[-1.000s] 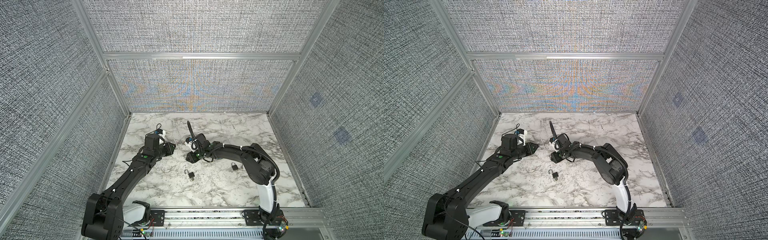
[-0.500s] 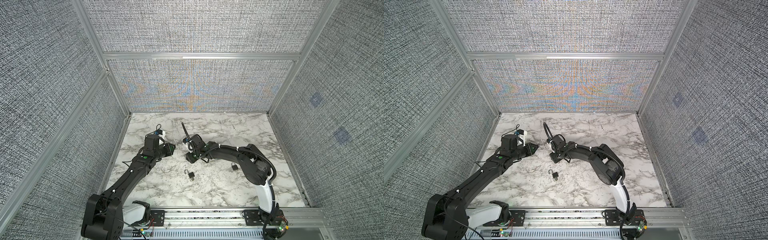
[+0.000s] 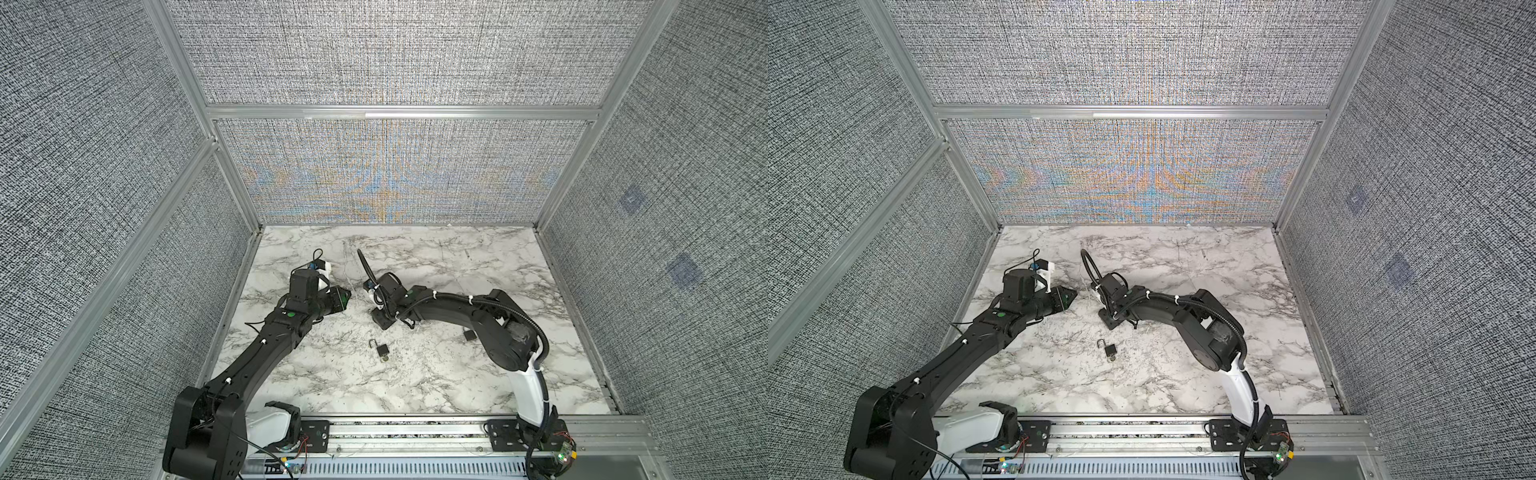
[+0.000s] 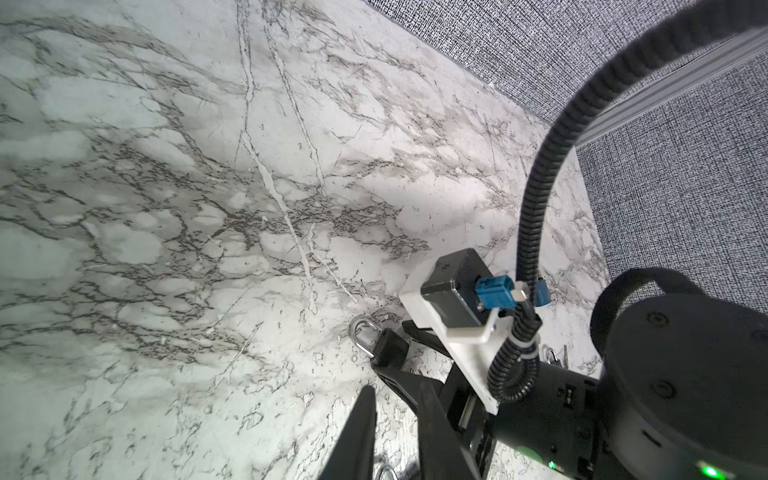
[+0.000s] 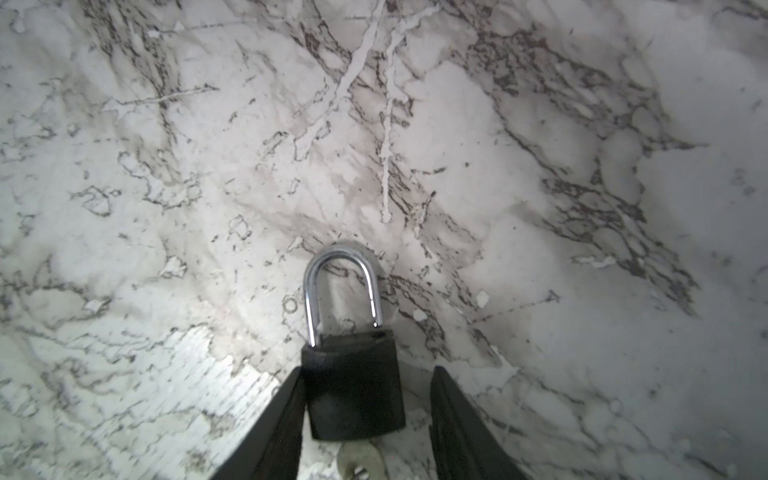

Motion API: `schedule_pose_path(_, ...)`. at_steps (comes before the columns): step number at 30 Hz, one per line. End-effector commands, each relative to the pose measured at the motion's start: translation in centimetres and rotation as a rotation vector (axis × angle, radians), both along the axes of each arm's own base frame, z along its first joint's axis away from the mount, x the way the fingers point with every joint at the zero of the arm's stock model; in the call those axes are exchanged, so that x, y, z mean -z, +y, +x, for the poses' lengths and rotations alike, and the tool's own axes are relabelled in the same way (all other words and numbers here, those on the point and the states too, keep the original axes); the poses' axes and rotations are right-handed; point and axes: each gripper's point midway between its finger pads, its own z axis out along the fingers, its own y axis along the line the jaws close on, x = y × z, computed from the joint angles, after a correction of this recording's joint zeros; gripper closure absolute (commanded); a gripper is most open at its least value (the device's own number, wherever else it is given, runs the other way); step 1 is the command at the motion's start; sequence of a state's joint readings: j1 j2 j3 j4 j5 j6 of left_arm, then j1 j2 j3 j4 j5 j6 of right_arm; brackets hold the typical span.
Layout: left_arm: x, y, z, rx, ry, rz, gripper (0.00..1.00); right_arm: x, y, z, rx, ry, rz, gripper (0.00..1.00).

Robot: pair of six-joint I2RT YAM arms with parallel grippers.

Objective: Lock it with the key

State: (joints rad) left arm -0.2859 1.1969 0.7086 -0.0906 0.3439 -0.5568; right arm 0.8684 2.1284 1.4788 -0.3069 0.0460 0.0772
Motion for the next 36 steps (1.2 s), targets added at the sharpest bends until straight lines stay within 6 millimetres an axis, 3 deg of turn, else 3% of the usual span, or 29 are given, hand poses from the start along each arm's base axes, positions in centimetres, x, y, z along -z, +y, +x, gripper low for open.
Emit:
schedule_pose_path(1, -0.2, -0.1, 0.0, 0.007, -0.006, -0.002, 0.78, 0.4, -0.3, -0.1, -0.008, 0.005, -0.031, 0.52)
schedule_pose_path(6, -0.1, -0.1, -0.1, 0.007, -0.005, 0.0, 0.78, 0.7, -0.3, -0.2, -0.014, 0.013, -0.04, 0.55)
schedule_pose_path(13, 0.2, 0.1, -0.1, 0.006, 0.0, 0.007, 0.78, 0.6, -0.3, -0.2, -0.016, 0.013, -0.039, 0.73)
schedule_pose_path(25, 3.8, -0.7, -0.2, 0.038, 0.114, 0.0, 0.76, -2.4, -0.1, -0.9, -0.01, -0.003, 0.041, 0.75)
schedule_pose_path(36, 6.1, -3.7, -1.1, 0.175, 0.165, -0.138, 0.66, -4.8, -0.2, -1.8, -0.006, -0.007, 0.102, 0.75)
